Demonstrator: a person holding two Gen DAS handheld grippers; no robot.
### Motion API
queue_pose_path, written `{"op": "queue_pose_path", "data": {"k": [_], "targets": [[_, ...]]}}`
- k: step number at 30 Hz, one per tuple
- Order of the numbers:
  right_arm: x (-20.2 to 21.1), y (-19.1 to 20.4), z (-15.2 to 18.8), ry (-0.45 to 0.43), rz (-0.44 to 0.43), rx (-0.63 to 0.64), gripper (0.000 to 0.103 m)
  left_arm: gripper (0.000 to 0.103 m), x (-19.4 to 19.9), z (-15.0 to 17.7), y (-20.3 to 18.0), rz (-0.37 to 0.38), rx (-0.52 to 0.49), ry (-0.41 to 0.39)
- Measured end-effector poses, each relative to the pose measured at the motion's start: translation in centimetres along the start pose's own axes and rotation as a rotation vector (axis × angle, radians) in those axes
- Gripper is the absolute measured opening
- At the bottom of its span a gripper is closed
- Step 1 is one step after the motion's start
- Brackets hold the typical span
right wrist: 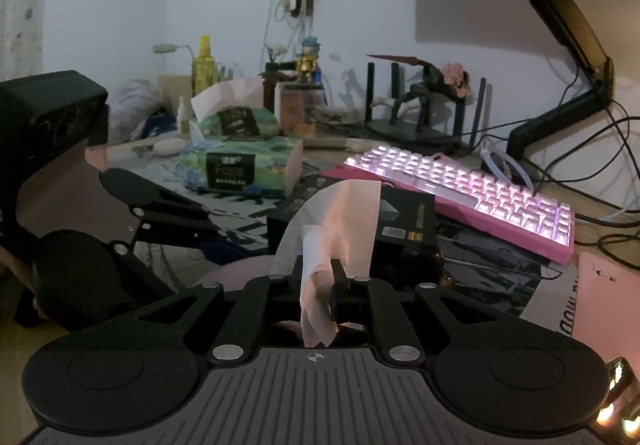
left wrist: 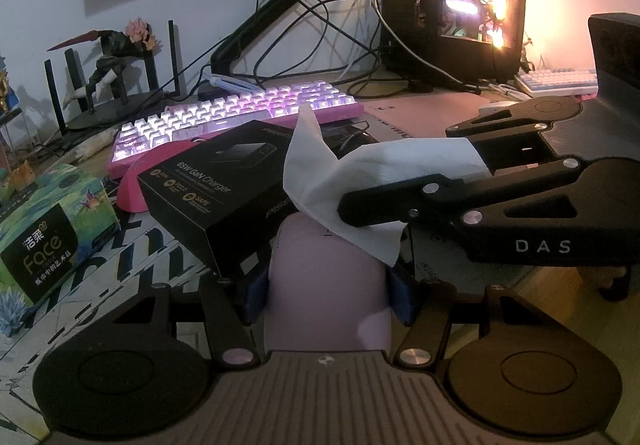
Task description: Clean container
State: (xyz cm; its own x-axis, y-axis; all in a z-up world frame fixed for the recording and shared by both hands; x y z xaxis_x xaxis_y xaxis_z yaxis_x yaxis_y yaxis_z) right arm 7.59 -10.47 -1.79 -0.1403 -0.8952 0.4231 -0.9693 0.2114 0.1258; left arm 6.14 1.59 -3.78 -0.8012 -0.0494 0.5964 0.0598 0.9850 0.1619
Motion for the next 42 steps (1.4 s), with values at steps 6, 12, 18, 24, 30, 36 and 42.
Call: {"op": "queue_pose_path", "data": {"k": [6, 12, 18, 24, 30, 36, 42], "targets": [[0.0, -0.6, -0.1, 0.0, -0.021, 0.009, 0.013, 0.06, 0.0, 0.0, 0.0, 0.0, 0.0, 0.0], [0.1, -1.1, -0.2, 0.0, -0.042, 0.018, 0.013, 0.06, 0.0, 0.0, 0.0, 0.0, 0.0, 0.0], [0.1, -1.5, -0.3, -0.001, -0.052, 0.019, 0.013, 0.06, 0.0, 0.0, 0.0, 0.0, 0.0, 0.0], [0.2, -1.8, -0.3, -0.004, -0.027, 0.0, 0.013, 0.06, 0.0, 0.0, 0.0, 0.0, 0.0, 0.0], [0.2, -2.4, -0.2, -0.004, 0.025, -0.028, 0.013, 0.06, 0.0, 0.0, 0.0, 0.0, 0.0, 0.0], [0.1, -2.6, -0.1, 0.0, 0.039, -0.033, 0.013, 0.06, 0.0, 0.0, 0.0, 0.0, 0.0, 0.0], [0.0, -1.8, -0.1, -0.002, -0.009, 0.007, 0.013, 0.06, 0.0, 0.0, 0.0, 0.0, 0.0, 0.0]]}}
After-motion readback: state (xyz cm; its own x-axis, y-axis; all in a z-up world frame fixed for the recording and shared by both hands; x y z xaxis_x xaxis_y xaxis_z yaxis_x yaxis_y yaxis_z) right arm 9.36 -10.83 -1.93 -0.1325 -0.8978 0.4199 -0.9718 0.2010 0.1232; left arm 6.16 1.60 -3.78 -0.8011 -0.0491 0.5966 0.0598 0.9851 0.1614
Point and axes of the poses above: each gripper's, at about its wrist camera, not at the fingertips, and x roughly against the way its jaws point, y to its left, z to its underside, the point moved 2 cm from there along -x, roughly the way its jaws point, and after that the axes turned 15 degrees about -z, right-handed, at the moved point
